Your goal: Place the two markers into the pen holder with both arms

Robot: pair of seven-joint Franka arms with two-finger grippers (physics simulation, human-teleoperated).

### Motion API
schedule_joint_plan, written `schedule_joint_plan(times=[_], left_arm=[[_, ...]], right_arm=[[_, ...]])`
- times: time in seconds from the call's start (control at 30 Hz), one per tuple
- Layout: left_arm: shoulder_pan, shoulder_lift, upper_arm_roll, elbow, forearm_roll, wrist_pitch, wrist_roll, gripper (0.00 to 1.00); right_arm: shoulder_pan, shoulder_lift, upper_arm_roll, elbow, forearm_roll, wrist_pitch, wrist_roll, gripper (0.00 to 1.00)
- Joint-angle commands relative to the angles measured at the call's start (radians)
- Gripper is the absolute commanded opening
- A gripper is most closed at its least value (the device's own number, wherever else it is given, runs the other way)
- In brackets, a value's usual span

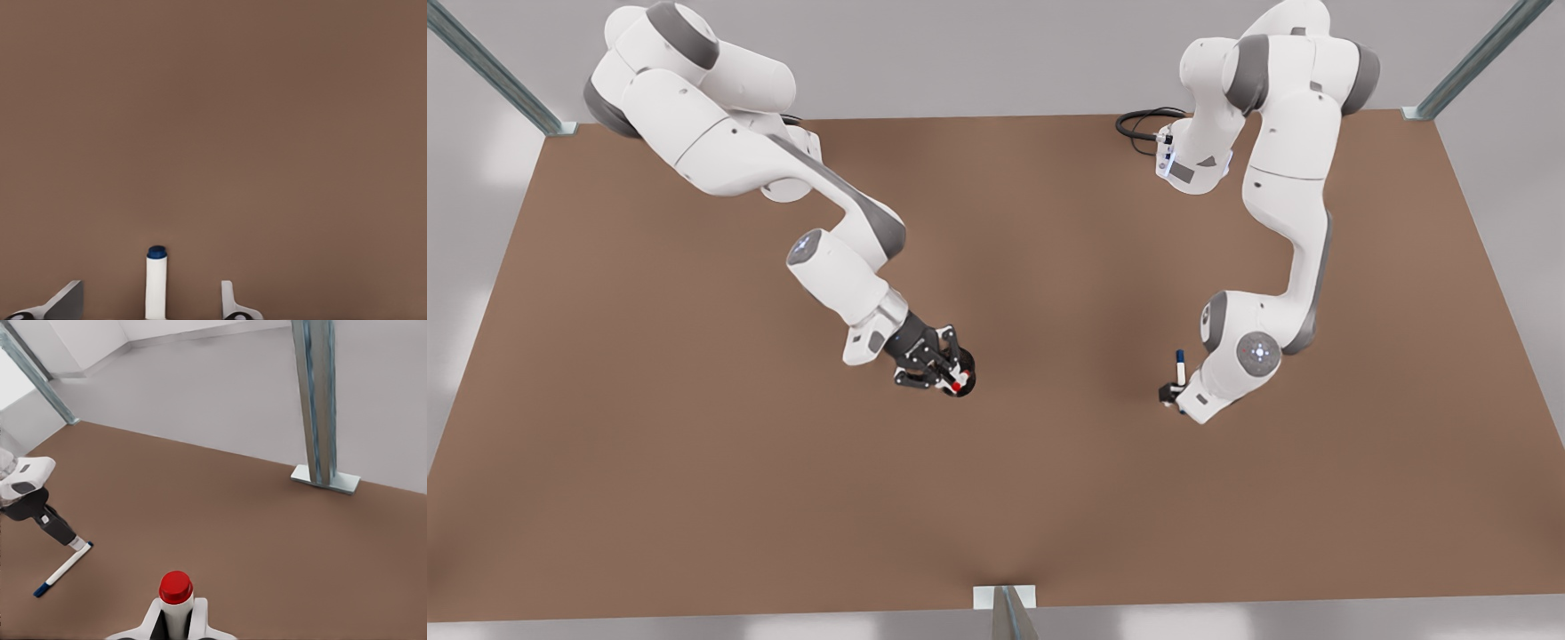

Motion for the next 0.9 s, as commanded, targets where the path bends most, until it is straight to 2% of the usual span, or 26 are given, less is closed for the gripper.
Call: schedule_joint_plan(times=[0.0, 0.1, 0.17, 0.27, 0.33, 0.43, 0.57, 0.67, 0.77, 0.83, 0.87], left_arm=[[-0.001, -0.005, 0.0, -0.031, 0.001, 0.101, -0.082, 1.0], [-0.001, 0.009, 0.0, -0.054, 0.001, 0.101, -0.082, 1.0], [-0.007, 0.029, 0.0, -0.054, 0.001, 0.101, -0.082, 0.97], [-0.007, 0.055, 0.0, -0.054, 0.001, 0.101, -0.082, 0.98], [-0.007, 0.049, 0.0, -0.054, 0.001, 0.098, -0.082, 0.8], [-0.007, 0.018, 0.0, -0.074, 0.001, 0.095, -0.081, 0.78], [-0.007, 0.02, 0.0, -0.074, 0.001, 0.095, -0.082, 0.74], [-0.007, 0.022, 0.0, -0.074, 0.001, 0.095, -0.082, 0.67], [-0.007, 0.023, 0.0, -0.074, 0.001, 0.095, -0.082, 0.56], [-0.007, 0.022, 0.0, -0.074, 0.001, 0.095, -0.082, 0.43], [-0.007, 0.022, 0.0, -0.074, 0.001, 0.095, -0.082, 0.43]], right_arm=[[0.0, -0.003, 0.007, -0.016, -0.018, 0.04, -0.056, 0.27], [-0.027, -0.009, 0.009, -0.047, -0.046, 0.038, -0.07, 0.27], [-0.109, -0.011, 0.061, -0.087, -0.104, 0.038, -0.068, 0.27], [-0.106, 0.003, 0.059, -0.088, -0.126, 0.038, -0.062, 0.27], [-0.105, 0.014, 0.058, -0.096, -0.148, 0.04, -0.063, 0.27], [-0.154, 0.02, 0.059, -0.179, -0.241, 0.106, -0.056, 0.27], [-0.152, 0.048, 0.05, -0.179, -0.291, 0.104, -0.062, 0.27], [-0.125, 0.055, 0.05, -0.173, -0.3, 0.104, -0.054, 0.27], [-0.109, 0.055, 0.046, -0.165, -0.3, 0.104, -0.057, 0.27], [-0.106, 0.06, 0.044, -0.16, -0.313, 0.106, -0.057, 0.27], [-0.109, 0.092, 0.032, -0.156, -0.363, 0.107, -0.057, 0.27]])
